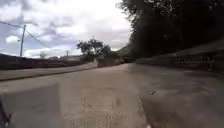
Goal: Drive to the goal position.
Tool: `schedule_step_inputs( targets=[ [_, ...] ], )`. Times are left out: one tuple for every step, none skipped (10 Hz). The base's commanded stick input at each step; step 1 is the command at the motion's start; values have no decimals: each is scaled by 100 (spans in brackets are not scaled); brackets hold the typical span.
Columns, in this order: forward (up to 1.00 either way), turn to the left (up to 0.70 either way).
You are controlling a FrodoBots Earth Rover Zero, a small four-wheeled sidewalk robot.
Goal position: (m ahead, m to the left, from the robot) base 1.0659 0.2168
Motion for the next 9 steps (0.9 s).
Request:
schedule_step_inputs(
  targets=[
    [70,0],
    [70,0],
    [70,0],
    [70,0],
    [70,0],
    [70,0],
    [70,0],
    [70,0],
    [70,0]
  ],
)
